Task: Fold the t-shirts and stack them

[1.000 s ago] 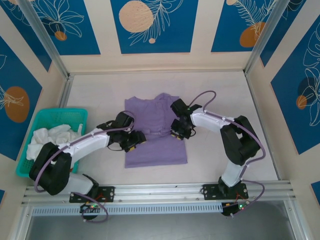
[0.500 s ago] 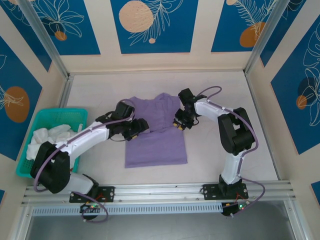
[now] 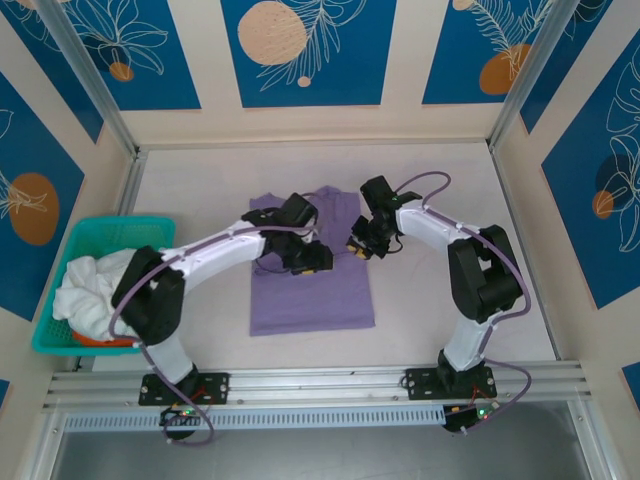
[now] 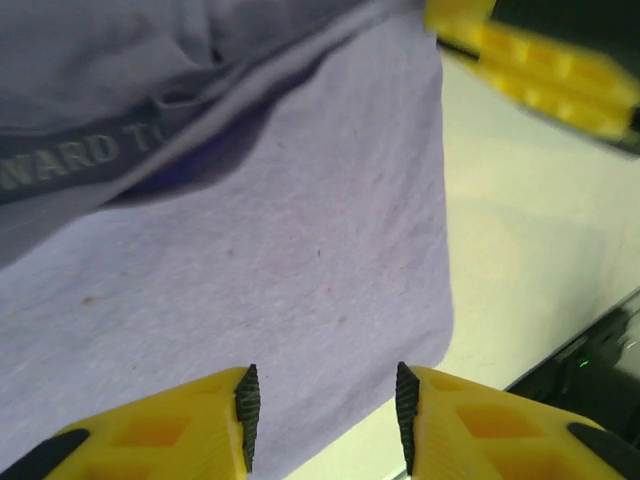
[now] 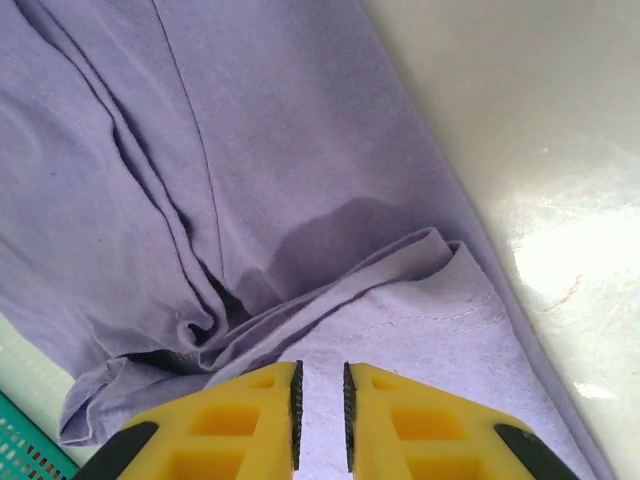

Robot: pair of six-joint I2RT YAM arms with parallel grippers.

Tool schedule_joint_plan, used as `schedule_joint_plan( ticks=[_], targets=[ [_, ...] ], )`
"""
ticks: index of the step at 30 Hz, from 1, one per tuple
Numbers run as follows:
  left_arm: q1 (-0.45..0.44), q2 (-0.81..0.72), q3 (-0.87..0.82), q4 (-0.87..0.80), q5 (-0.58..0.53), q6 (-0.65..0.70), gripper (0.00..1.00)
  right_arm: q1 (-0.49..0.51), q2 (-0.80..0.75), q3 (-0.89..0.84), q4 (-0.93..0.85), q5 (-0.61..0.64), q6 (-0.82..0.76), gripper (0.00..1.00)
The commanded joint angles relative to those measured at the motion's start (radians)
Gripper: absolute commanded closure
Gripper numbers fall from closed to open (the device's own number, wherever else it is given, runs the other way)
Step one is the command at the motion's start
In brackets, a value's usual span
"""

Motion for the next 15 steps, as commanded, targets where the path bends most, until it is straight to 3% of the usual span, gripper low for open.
schedule_joint_plan(
  ticks=[1,3,8,15],
  targets=[
    [-0.016,0.043,0.03,-0.103,0.037,0.122,0.61,-0.001,-0.015,-0.022,-0.003,-0.03,-0.015,0.8],
    [-0.018,0.081,0.048,-0.131,0.026,0.148,0.63,-0.001,-0.012,-0.019,-0.001,-0.033,-0.018,0.8],
    [0.005,0.142,0.091,-0.175,-0.13,0.21,0.66,0.001,0.009,0.013,-0.028,-0.036,-0.051,0.8],
    [0.063,0.24,0.2,-0.18,-0.181,0.222,0.67,0.0,0.009,-0.01,-0.04,-0.041,-0.083,0.8]
  ],
)
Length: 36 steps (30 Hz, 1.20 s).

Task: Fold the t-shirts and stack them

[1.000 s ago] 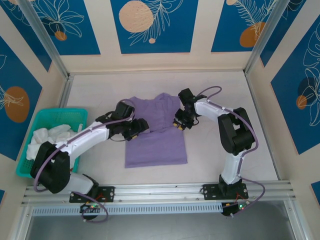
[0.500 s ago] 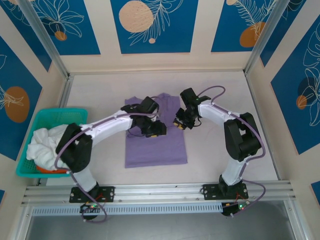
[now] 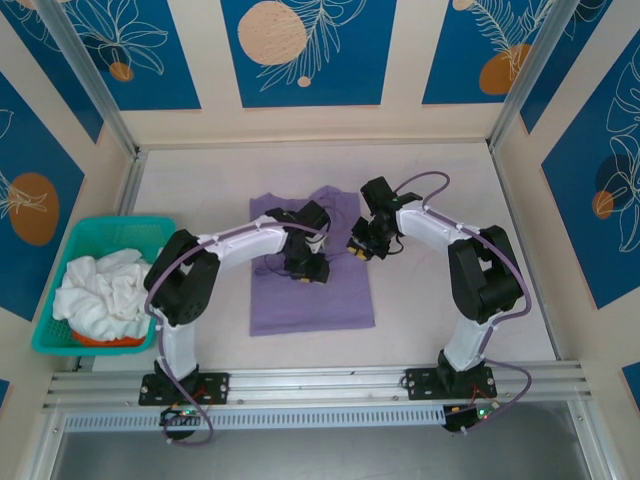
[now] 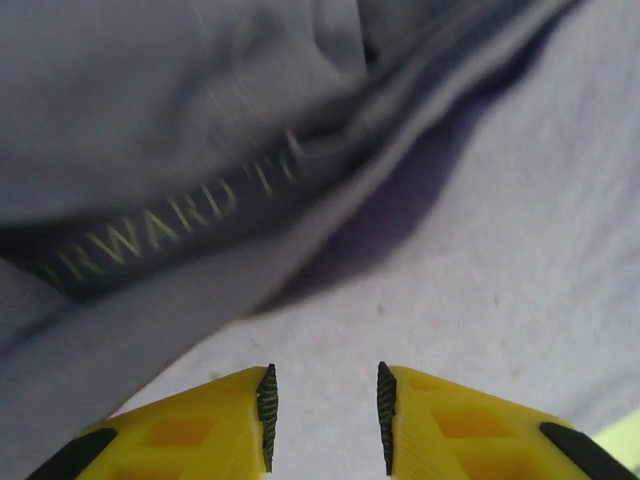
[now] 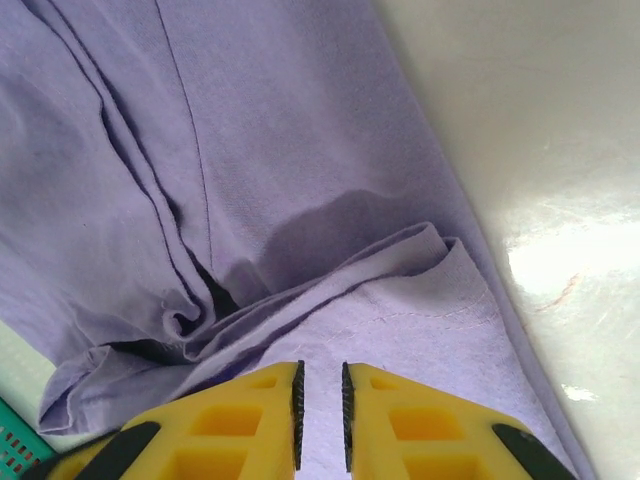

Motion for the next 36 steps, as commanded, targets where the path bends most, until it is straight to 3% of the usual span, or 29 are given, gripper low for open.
schedule_joint_plan(
  ticks=[1,12,18,25,31,36],
  targets=[
    [0.033,0.054,0.069,-0.036,-0.048,0.034,0.67,-0.002,0.014,-0.009,-0.032,-0.038,-0.036,0.8],
    [0.081,0.166,0.19,-0.1,-0.069,0.011,0.67,-0.052,0.102,-0.023,-0.036,-0.074,-0.018,0.81],
    [0.094,0.185,0.273,-0.164,-0.098,-0.02,0.62,-0.062,0.046,-0.023,-0.053,-0.064,-0.013,0.8],
    [0.138,-0.038,0.177,-0.113,-0.162,-0.088,0.52,-0.034,-0.093,-0.074,-0.03,-0.029,-0.032,0.8],
    [0.199,-0.233,-0.053,-0.084,-0.04,-0.099,0.52,0.046,-0.147,-0.132,-0.034,-0.095,-0.052,0.79],
    [0.184,-0.383,-0.31,-0.004,0.205,-0.112,0.48,0.139,-0.275,-0.254,-0.076,-0.111,-0.04,0.76]
  ],
)
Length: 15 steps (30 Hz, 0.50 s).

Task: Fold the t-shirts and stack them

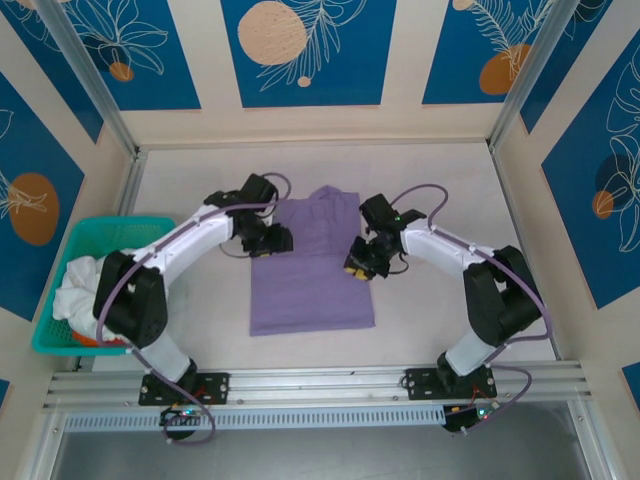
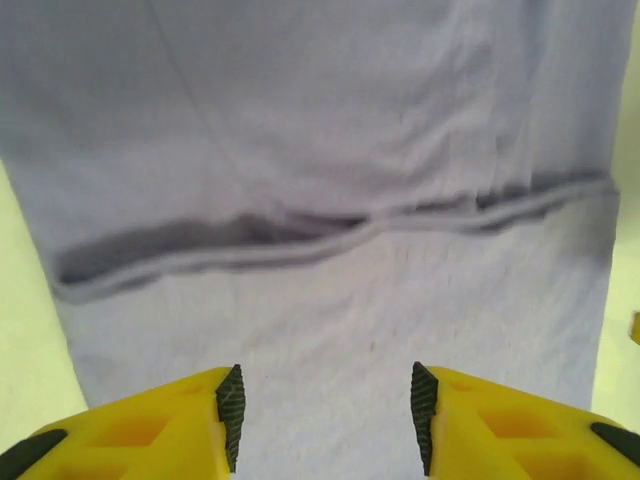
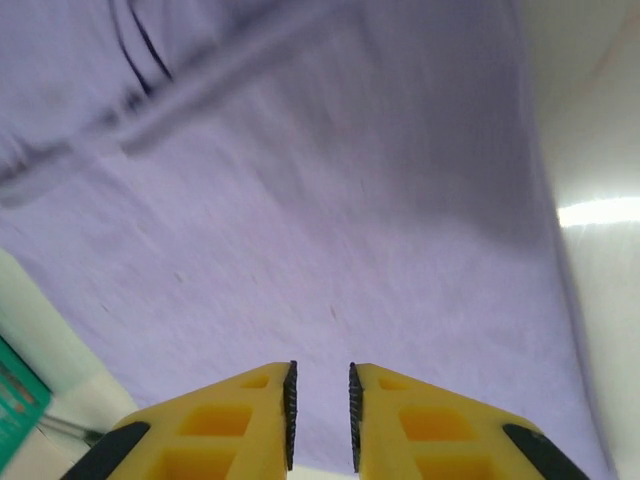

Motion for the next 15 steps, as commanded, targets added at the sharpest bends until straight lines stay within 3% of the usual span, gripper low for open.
schedule_joint_plan(
  ticks=[1,5,10,15],
  targets=[
    [-0.027,-0.067,-0.154,0.039,0.222,-0.017,0.48,0.052,-0.105,-0.086,-0.063,-0.054,-0.003,0.75],
    [-0.063,-0.138,-0.311,0.072,0.298,-0.037,0.49,0.101,-0.144,-0.214,-0.061,-0.119,0.033,0.74],
    [-0.06,-0.197,-0.449,0.031,0.114,-0.106,0.49,0.111,-0.149,-0.32,-0.05,-0.08,0.089,0.74],
    [-0.036,-0.19,-0.524,0.021,0.017,-0.145,0.47,0.026,-0.133,-0.366,-0.066,-0.034,0.132,0.74]
  ],
)
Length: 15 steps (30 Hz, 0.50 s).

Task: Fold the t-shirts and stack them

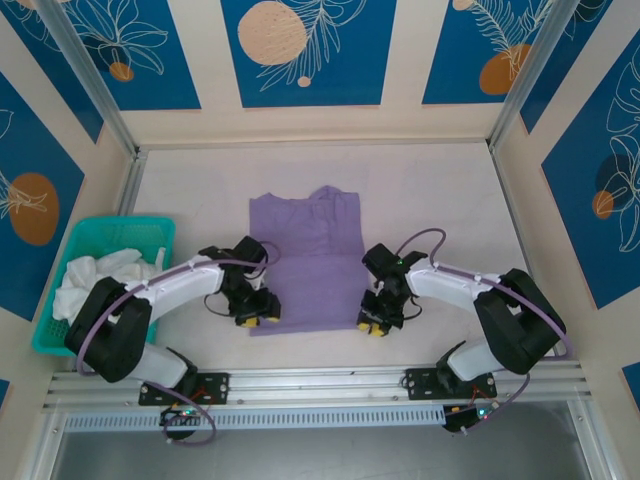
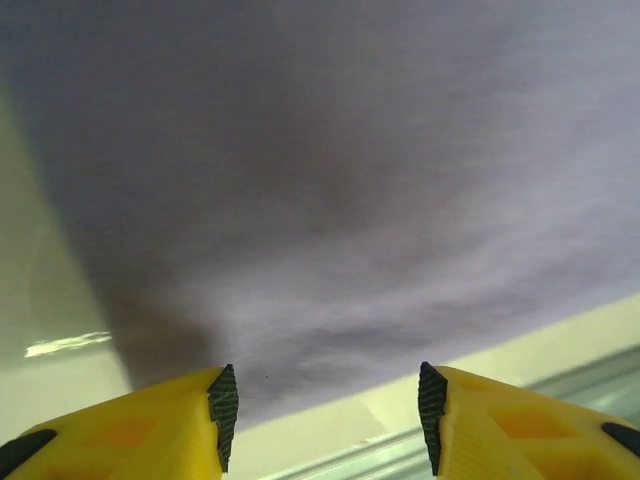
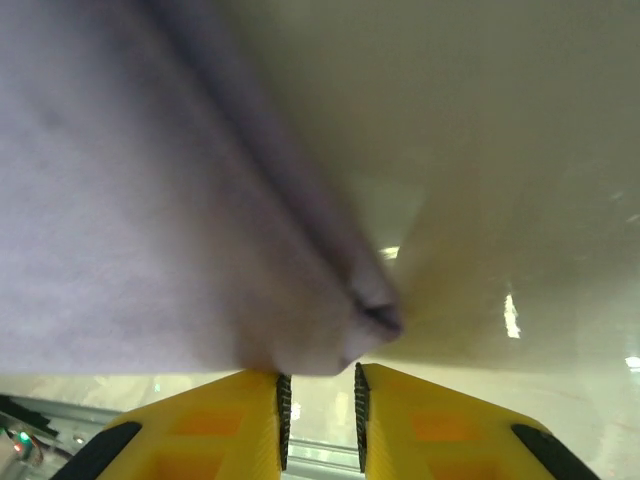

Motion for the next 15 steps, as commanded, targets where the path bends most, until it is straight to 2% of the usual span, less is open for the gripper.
schedule_joint_plan(
  ticks=[1,4,11,13,15],
  targets=[
    [0.018,-0.001,-0.032,-0.027,-0.091,-0.042,0.47,-0.063,-0.006,-0.038,-0.021,0.013,0.066,0.74],
    [0.024,0.001,-0.036,-0.064,-0.142,-0.047,0.47,-0.11,-0.039,-0.063,-0.016,0.003,0.088,0.74],
    [0.026,-0.086,0.028,-0.159,-0.177,-0.024,0.42,-0.157,-0.147,-0.069,-0.096,0.008,0.099,0.74],
    [0.026,-0.112,0.044,-0.169,-0.145,-0.016,0.37,-0.16,-0.192,-0.078,-0.074,-0.001,0.09,0.73],
    [0.023,-0.132,0.037,-0.146,-0.055,-0.017,0.36,-0.16,-0.238,-0.086,-0.06,0.014,0.08,0.72]
  ],
)
